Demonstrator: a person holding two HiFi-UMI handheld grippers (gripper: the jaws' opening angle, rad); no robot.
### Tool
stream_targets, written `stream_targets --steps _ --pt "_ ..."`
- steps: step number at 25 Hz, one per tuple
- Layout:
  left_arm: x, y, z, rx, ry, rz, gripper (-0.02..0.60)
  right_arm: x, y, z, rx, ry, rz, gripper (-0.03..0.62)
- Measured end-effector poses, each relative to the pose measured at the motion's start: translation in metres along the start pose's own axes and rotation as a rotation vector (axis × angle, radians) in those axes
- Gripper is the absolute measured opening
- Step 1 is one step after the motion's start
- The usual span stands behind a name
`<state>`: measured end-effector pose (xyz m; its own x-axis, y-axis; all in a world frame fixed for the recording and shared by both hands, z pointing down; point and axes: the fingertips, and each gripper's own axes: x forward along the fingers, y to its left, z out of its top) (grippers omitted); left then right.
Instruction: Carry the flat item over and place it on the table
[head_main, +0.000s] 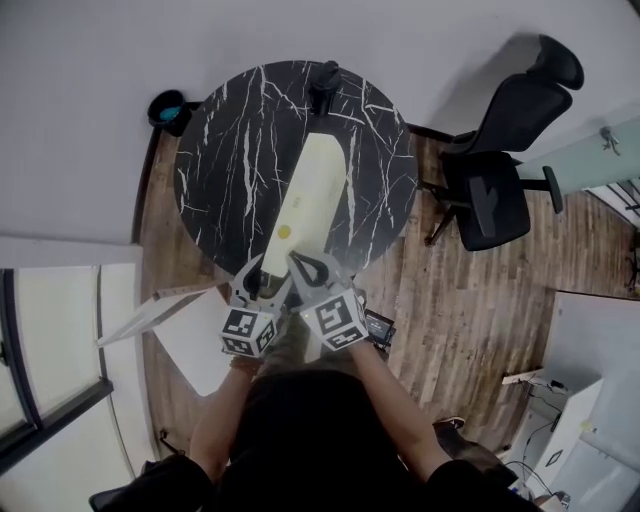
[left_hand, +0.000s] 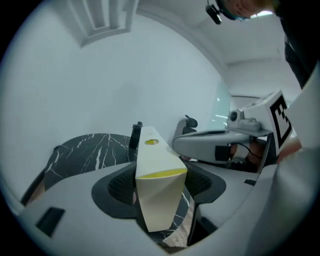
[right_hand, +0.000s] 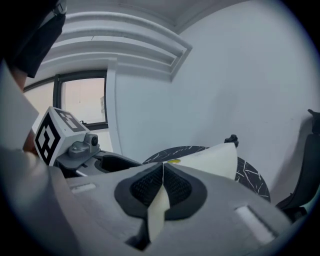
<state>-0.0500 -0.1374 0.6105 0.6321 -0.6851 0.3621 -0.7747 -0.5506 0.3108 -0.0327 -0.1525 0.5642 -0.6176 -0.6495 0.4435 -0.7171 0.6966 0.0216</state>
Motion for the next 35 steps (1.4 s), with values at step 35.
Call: stream_targets --steps 35 --pt "0.053 0.080 -0.144 -0.224 0.346 0.161 0.299 0.066 -0.012 -0.188 0.005 0.358 -0.048 0.002"
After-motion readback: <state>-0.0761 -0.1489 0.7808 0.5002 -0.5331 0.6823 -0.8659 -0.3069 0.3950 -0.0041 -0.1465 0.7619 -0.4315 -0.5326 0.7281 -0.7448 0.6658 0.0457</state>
